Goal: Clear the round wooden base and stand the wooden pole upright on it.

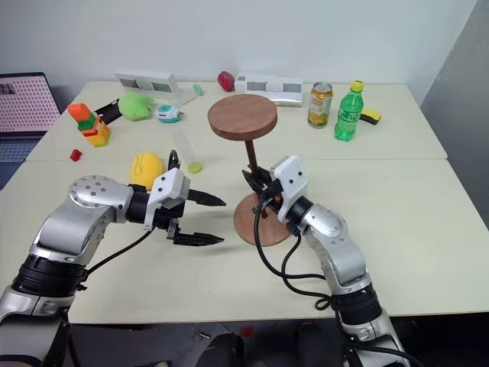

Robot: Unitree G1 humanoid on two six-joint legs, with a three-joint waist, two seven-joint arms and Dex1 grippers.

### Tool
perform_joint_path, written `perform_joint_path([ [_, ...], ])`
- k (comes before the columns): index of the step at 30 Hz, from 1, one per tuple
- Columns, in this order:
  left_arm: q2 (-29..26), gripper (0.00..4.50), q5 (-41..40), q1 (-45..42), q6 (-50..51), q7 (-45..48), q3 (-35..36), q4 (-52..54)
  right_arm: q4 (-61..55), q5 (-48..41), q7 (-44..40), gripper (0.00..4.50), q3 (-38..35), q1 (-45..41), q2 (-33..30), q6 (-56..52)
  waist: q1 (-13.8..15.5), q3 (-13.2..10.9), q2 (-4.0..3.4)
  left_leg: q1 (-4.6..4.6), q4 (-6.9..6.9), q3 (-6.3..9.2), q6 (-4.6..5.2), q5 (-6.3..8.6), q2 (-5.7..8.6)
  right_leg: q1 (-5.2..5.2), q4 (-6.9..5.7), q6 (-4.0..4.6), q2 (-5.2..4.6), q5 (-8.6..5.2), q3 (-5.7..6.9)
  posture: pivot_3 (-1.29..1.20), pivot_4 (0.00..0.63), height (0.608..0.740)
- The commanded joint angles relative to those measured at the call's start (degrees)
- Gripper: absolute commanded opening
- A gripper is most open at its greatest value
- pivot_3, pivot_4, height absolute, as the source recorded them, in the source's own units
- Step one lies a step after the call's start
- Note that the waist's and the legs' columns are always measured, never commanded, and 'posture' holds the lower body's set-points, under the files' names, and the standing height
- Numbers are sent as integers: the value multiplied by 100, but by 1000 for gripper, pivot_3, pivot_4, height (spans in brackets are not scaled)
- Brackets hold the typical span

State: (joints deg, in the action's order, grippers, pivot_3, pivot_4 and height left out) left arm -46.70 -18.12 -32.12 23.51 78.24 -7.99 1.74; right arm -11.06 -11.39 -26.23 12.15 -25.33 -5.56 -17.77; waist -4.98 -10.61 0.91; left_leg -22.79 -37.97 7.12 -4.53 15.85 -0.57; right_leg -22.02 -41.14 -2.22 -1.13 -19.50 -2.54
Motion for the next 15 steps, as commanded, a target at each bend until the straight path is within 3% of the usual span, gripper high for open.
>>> perform_joint_path([
  [1, -44, 4500, -119, -24, 6, 2, 123, 198, 235, 157, 104, 229, -18, 87, -40, 92, 0, 0, 0, 0, 0, 0, 0, 0, 0, 0, 0, 0, 0, 0, 0, 0, 150, 740],
  [15, -38, 4500, -100, -49, 10, 7, 99, 197, 454, 217, -11, 229, 140, 444, -68, 395, 11, 2, 1, 26, 2, 4, 11, 7, 0, 31, 5, 0, 0, 0, 3, 0, 150, 740],
])
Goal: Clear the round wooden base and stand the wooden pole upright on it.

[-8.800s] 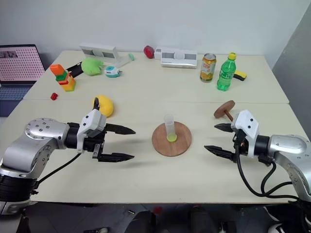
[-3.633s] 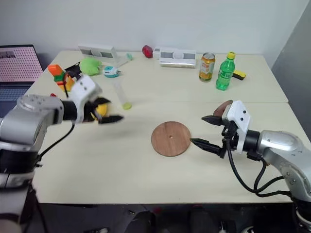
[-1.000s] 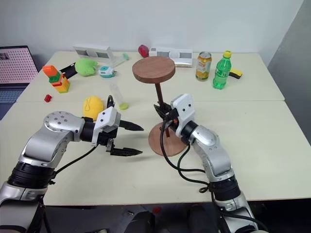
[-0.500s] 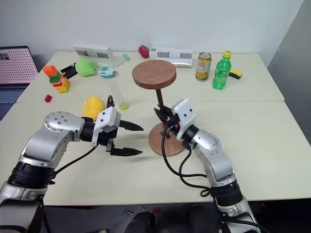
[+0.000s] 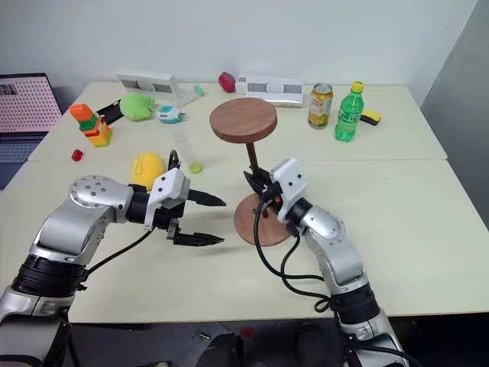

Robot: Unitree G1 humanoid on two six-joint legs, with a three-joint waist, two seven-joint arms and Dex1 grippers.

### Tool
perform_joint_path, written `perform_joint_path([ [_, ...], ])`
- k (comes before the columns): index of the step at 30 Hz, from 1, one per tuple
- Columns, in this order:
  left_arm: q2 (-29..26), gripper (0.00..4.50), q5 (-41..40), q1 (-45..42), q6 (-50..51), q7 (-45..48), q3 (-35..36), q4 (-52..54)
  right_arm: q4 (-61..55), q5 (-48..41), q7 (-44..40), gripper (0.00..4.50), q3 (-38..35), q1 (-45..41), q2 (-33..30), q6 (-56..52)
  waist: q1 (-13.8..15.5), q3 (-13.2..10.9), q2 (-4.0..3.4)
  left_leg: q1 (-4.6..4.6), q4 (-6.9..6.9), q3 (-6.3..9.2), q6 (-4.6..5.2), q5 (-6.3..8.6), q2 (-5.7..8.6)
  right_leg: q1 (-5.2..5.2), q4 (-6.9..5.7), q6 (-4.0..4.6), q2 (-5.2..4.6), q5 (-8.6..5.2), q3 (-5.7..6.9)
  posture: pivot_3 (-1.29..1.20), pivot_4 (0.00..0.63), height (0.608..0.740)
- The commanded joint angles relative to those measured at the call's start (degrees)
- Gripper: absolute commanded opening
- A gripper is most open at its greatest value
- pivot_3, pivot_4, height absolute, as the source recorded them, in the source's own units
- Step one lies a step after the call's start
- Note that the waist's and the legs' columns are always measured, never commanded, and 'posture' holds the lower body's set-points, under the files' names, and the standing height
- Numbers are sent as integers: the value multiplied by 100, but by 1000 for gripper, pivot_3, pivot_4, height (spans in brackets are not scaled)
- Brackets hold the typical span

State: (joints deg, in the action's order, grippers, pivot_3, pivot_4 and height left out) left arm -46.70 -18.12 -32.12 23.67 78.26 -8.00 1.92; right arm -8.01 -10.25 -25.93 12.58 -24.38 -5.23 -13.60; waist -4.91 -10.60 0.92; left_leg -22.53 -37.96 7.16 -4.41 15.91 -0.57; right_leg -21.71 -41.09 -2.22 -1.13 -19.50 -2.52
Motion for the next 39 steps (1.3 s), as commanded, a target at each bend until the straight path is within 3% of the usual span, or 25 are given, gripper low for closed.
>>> perform_joint_path([
  [1, -37, 4500, -92, -50, -12, -4, 100, 177, 147, 115, -70, 229, 128, 432, -123, 7, 8, 0, 0, 3, 1, 1, 2, 1, 0, 4, 2, 0, 0, 0, 1, 0, 150, 740],
  [11, -51, 4500, -116, -61, 21, 2, 124, 191, 343, 222, -89, 229, 222, 543, -211, 108, 21, 2, 0, 19, 3, 6, 11, 6, 1, 28, 14, 0, 0, -1, 5, 0, 150, 740],
  [13, -44, 4500, -119, -71, 12, 7, 126, 183, 343, 176, -93, 960, 184, 450, -205, 20, 20, 2, 0, 21, 4, 7, 11, 6, 1, 28, 13, 0, 0, -1, 5, 0, 150, 740],
  [14, -41, 4500, -120, -73, 9, 8, 127, 181, 329, 169, -84, 1027, 162, 413, -209, 3, 20, 4, 3, 21, 4, 6, 11, 6, 0, 28, 13, 0, 0, -1, 5, 0, 150, 740],
  [26, 5, 4500, -156, -88, 25, 2, 138, 144, -521, -353, -205, 3883, -486, 106, -544, -867, 13, -1, -1, 5, 5, 4, 10, 6, -2, 7, 10, 0, 3, -1, 2, 0, 150, 740],
  [29, -77, 4500, -368, -103, 308, 113, 222, 205, -1125, -662, -662, 4443, -656, 284, -1247, -1519, 39, -1, -1, -1, 4, 5, 10, 6, 2, 6, 12, 0, -1, -1, 2, 0, 150, 740],
  [33, -244, 4500, -627, -74, 479, 268, 407, 222, -1912, -1365, -1427, 4476, -1118, 651, -2346, -2144, 67, -1, 0, -10, 1, 10, 12, 7, 5, 6, 20, 0, -4, -1, 9, 0, 150, 740],
  [36, -535, 4500, -692, 96, 380, 457, 627, 118, -2308, -2031, -2223, 4476, -1852, 935, -3363, -2499, 76, -7, -6, -9, 4, 9, 13, 7, 3, 7, 20, 0, -2, -1, 8, 0, 150, 740],
  [39, -702, 4500, -700, 183, 334, 497, 694, 46, -2325, -2369, -2577, 4476, -2167, 976, -3909, -2559, 50, -7, -6, -6, 6, 3, 14, 8, 2, 7, 22, 0, -2, -1, 4, 0, 150, 740],
])
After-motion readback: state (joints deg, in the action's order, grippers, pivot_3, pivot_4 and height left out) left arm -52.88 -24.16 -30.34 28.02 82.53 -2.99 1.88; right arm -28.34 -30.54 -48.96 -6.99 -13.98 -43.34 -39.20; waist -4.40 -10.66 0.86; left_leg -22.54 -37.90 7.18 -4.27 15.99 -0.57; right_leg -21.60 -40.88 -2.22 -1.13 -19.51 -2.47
